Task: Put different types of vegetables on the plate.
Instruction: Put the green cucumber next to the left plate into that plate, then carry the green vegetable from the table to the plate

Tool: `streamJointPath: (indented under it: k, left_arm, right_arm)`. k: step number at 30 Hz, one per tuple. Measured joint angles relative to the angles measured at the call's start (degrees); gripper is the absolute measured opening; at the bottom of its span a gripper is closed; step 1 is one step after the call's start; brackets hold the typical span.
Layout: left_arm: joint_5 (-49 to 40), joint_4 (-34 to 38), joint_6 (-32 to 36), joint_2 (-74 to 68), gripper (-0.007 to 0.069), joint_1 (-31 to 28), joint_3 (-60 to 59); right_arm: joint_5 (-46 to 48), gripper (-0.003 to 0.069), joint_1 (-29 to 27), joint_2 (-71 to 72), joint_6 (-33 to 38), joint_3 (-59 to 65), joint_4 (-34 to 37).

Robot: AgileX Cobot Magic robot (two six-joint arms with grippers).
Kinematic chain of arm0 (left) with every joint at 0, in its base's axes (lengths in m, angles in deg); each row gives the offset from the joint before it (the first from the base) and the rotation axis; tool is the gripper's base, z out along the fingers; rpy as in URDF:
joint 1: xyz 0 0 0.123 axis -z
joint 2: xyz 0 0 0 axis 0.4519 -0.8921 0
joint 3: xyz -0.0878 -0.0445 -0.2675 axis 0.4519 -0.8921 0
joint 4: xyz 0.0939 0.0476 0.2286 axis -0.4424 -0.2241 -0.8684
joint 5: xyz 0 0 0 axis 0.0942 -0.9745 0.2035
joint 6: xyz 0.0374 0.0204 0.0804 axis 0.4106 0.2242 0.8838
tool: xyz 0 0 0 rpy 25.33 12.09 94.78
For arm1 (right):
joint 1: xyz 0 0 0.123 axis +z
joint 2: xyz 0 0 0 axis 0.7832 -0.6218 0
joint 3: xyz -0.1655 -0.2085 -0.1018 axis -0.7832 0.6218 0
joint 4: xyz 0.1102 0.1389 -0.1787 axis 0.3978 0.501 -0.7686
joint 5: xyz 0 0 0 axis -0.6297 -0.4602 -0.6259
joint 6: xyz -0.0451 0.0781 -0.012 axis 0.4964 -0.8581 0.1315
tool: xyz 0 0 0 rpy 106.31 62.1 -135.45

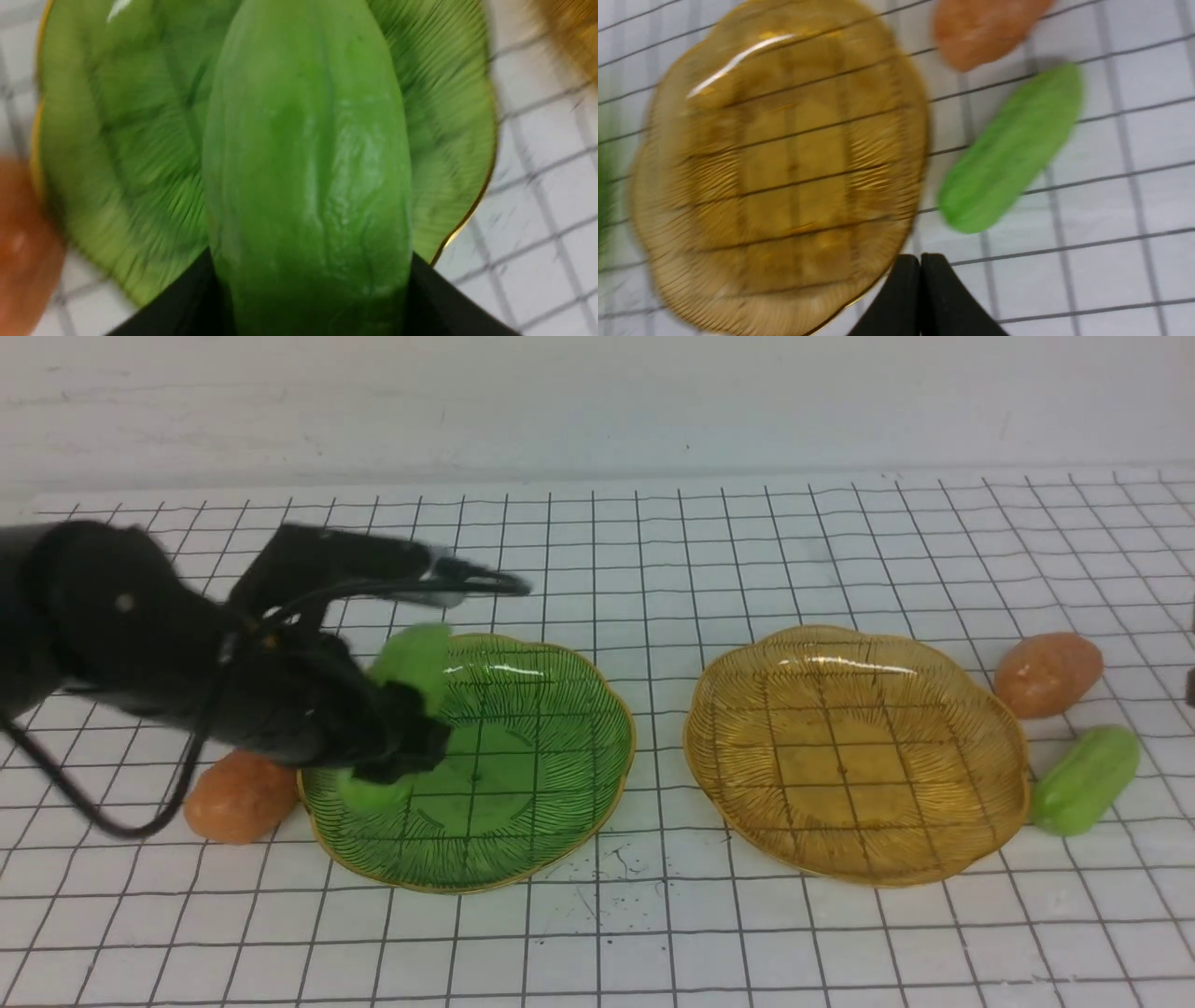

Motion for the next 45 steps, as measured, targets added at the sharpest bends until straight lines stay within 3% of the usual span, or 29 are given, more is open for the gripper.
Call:
streamJointPath:
  k: [5,9,12,13,14,16,21,26,29,31,32,33,34,36,40,45]
  left_arm:
    - [1.7,-0.1,1.3,-8.0,0.038,1.1,5.7]
    - [2.5,-2.9,1.4,-12.6,0.038,1.1,7.6]
    - [4.3,-3.4,1.4,-15.0,0.038,1.1,7.9]
    - [4.6,-3.5,1.4,-16.2,0.038,1.1,8.0]
    - [4.6,-3.6,1.4,-16.4,0.038,1.1,8.0]
    - [4.7,-3.6,1.5,-17.8,0.0411,1.1,8.0]
    - [5.0,-3.6,1.5,-19.4,0.0573,1.1,8.0]
    - [5.1,-3.9,1.5,-19.4,0.0608,1.1,8.1]
    - [2.6,-6.3,1.3,-18.8,0.0512,1.1,8.9]
    - [0.2,-7.9,1.3,-18.2,0.0415,1.1,9.7]
    - [-0.5,-8.1,1.3,-18.0,0.0385,1.1,10.0]
    - [-2.8,-9.3,1.3,-17.3,0.0283,1.1,11.0]
    - [-5.5,-10.6,1.2,-16.5,0.0155,1.1,12.0]
    - [-9.1,-11.4,0.5,-14.9,0.0043,0.5,14.4]
    - [-11.5,-11.7,-2.0,-11.5,-0.0001,-1.9,16.4]
    - [-13.0,-10.8,-3.3,-8.3,-0.0007,-9.6,16.7]
  right_arm:
    - [-5.4,0.0018,-0.3,-7.0,-3.0,-0.2,-2.7]
    - [-7.5,0.0103,-0.5,-14.0,-2.5,-1.0,-2.2]
    - [-9.0,0.0225,-0.5,-17.9,-2.1,-2.2,-1.3]
    - [-10.1,0.0316,-0.5,-20.0,-2.0,-3.3,-0.7]
    - [-10.1,0.0316,-0.5,-20.2,-2.0,-3.3,-0.7]
    - [-11.2,0.0444,-0.5,-22.7,-2.7,-4.5,0.0]
    - [-11.6,0.0603,-0.5,-27.7,-4.3,-5.9,1.0]
    - [-11.8,0.062,-0.5,-30.3,-4.5,-6.1,1.5]
    - [-12.0,0.0572,-0.5,-31.0,-4.1,-6.1,2.9]
    - [-11.9,0.0461,-0.6,-31.0,-2.4,-6.1,2.5]
    - [-11.9,0.0445,-0.6,-31.0,-2.1,-6.1,2.4]
    - [-11.5,0.0374,-0.7,-30.9,-1.5,-6.1,1.9]
    - [-10.6,0.0385,-1.2,-30.5,-1.2,-6.1,1.6]
    - [-8.6,0.0393,-2.4,-28.2,-1.0,-6.1,1.7]
    - [-5.6,0.0393,-2.4,-21.7,0.6,-6.1,4.8]
    - [-4.6,0.0393,5.4,-15.6,8.0,-6.1,15.9]
